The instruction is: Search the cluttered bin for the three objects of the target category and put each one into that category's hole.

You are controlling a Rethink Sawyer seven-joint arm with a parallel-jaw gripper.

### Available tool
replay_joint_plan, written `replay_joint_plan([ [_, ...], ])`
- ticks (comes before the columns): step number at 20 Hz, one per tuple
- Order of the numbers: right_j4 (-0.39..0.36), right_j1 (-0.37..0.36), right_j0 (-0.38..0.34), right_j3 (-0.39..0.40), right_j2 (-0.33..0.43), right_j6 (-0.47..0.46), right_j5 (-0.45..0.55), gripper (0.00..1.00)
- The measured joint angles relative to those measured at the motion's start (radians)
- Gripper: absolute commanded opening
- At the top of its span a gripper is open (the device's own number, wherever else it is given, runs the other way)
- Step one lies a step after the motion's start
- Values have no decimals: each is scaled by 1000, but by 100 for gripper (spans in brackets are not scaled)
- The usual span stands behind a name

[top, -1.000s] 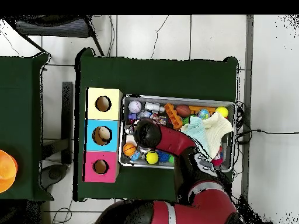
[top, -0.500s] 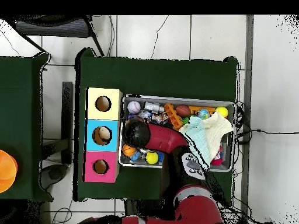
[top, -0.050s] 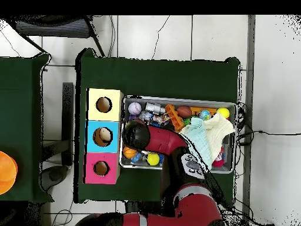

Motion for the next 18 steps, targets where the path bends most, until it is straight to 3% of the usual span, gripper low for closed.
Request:
replay_joint_plan([
  [11, -1, -15, 30, -20, -52, 0, 7, 100],
  [18, -1, -53, 41, -70, -88, 0, 164, 100],
])
